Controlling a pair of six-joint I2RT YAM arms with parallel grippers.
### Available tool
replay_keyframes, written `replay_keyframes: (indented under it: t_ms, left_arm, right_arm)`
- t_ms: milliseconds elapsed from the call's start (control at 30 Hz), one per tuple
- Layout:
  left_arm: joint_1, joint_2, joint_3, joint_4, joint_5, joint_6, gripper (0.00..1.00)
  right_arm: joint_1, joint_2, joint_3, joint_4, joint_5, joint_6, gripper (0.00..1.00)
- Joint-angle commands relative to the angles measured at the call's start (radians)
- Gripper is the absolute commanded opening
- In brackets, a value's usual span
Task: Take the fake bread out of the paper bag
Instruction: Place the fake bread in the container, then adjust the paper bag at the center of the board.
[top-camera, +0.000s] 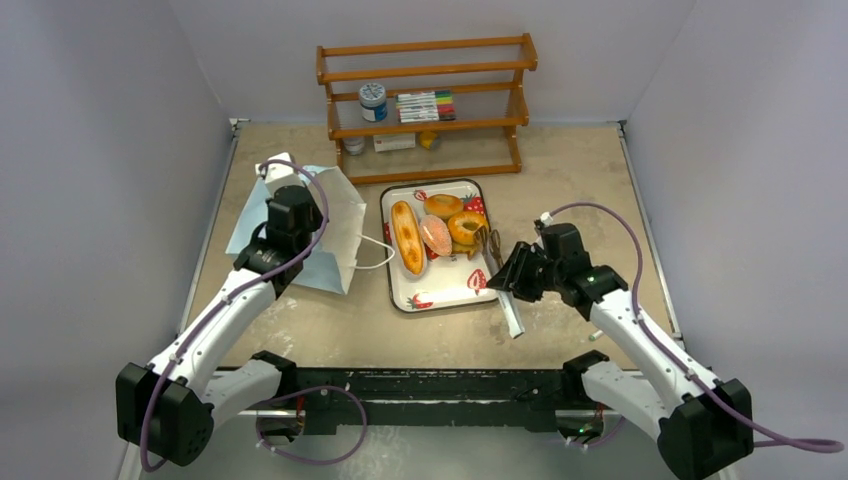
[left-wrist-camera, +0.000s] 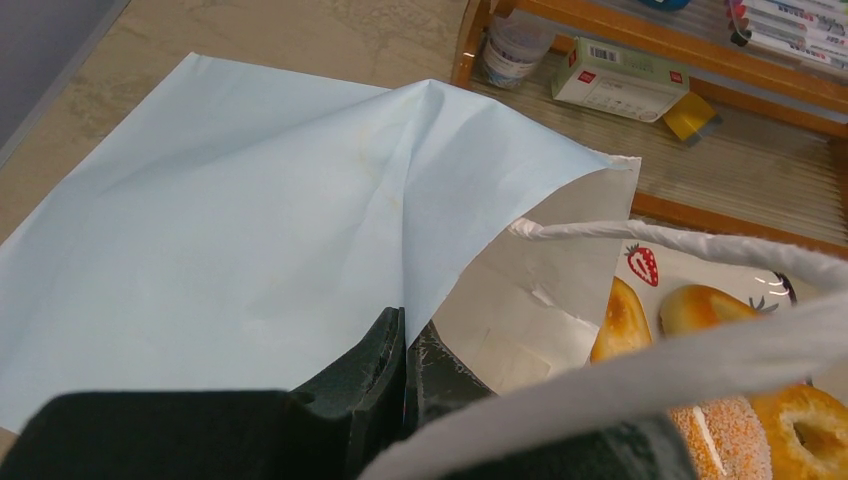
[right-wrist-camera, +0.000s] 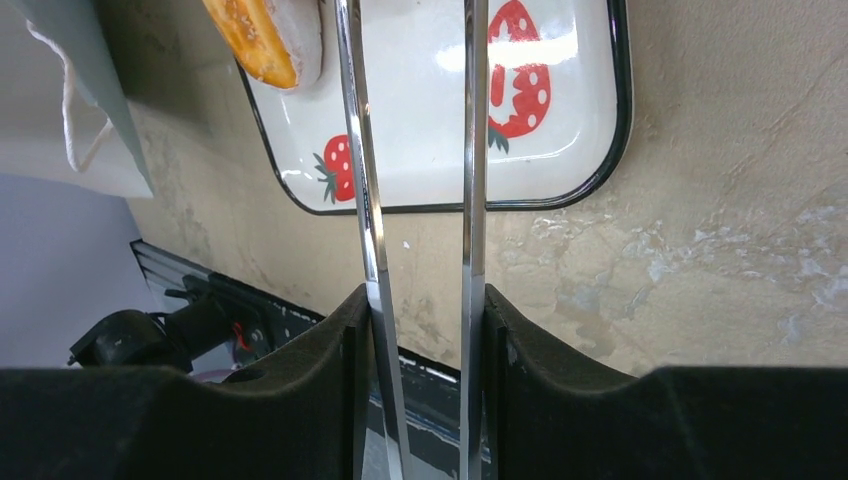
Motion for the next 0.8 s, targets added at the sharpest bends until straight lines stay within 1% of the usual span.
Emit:
replay_keyframes:
  t_ms: [0,167,333,633,767]
  left_arm:
    - [0.000,-0.035,-0.001,0.053,0.032,0.023,0.00]
    - [-0.001,-0.048,-0.001,0.044,0.096,0.049,0.00]
    - [0.000,-0.064,-0.001,0.025,0.158,0.081,0.00]
    - [-0.001,-0.071,-0.015,-0.010,0.285,0.120,0.00]
    - [0.000,-0.076,-0.006,-0.048,0.319,0.139,0.00]
  right_arm:
    - [-0.004,-0.066,0.071,-0.030,0.041,-0.009,0.41]
    - [-0.004,-0.149,0.089,-0.073,0.044,0.007,0.40]
    - [-0.004,-0.189,0.124,-0.083,0.022,-0.006,0.40]
    - [0.004,-0.066,0.306,-0.061,-0.075,-0.118,0.36]
    - [0.071,0.003,0.366,-0.020,-0.098,-0.137,0.35]
